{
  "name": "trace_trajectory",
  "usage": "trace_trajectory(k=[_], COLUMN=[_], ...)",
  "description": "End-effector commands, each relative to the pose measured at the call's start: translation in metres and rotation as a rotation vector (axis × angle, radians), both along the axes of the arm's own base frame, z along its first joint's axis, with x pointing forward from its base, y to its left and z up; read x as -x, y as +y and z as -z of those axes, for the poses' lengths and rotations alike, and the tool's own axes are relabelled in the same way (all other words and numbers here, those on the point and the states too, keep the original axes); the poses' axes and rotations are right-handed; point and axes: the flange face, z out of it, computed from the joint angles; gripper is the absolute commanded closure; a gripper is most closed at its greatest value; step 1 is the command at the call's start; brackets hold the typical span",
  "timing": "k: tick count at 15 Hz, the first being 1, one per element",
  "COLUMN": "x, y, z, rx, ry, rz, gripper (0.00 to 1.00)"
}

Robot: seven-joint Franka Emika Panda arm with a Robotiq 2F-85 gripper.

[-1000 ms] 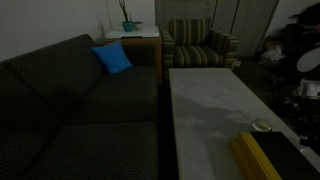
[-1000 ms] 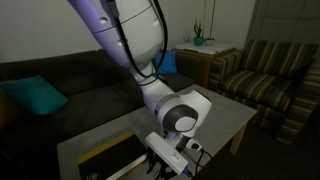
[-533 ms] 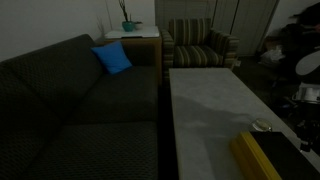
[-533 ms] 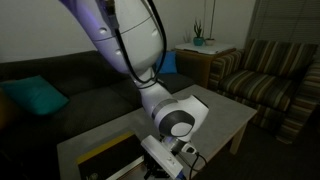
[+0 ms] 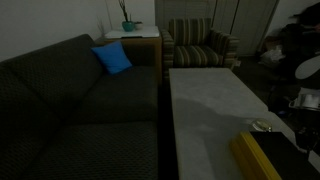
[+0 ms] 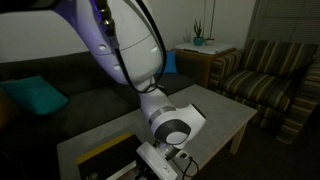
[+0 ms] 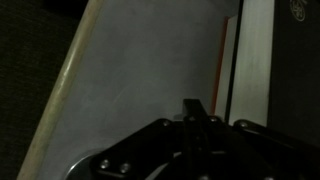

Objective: Place the lid of the silver container on the table, open the black book, then close the container

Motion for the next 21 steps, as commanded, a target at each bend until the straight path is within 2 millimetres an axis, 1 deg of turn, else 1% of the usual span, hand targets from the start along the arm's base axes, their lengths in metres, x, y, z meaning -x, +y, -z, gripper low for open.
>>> trace_trajectory(k=[1, 2, 3, 8, 13, 21], x=[0.002, 0.003, 0.005, 0.007, 0.009, 0.010], y=[-0.003, -0.003, -0.003, -0.004, -0.011, -0.023], z=[0.007, 0.007, 0.001, 0.002, 0.001, -0.010], rx=[-0.118, -0.141, -0.163, -0.238, -0.284, -0.402], ry=[-0.015, -0.020, -0.027, -0.057, -0.076, -0.086], rz=[-0.002, -0.002, -0.002, 0.009, 0.006, -0.062], gripper=[1.00, 1.00, 1.00, 1.00, 1.00, 1.00])
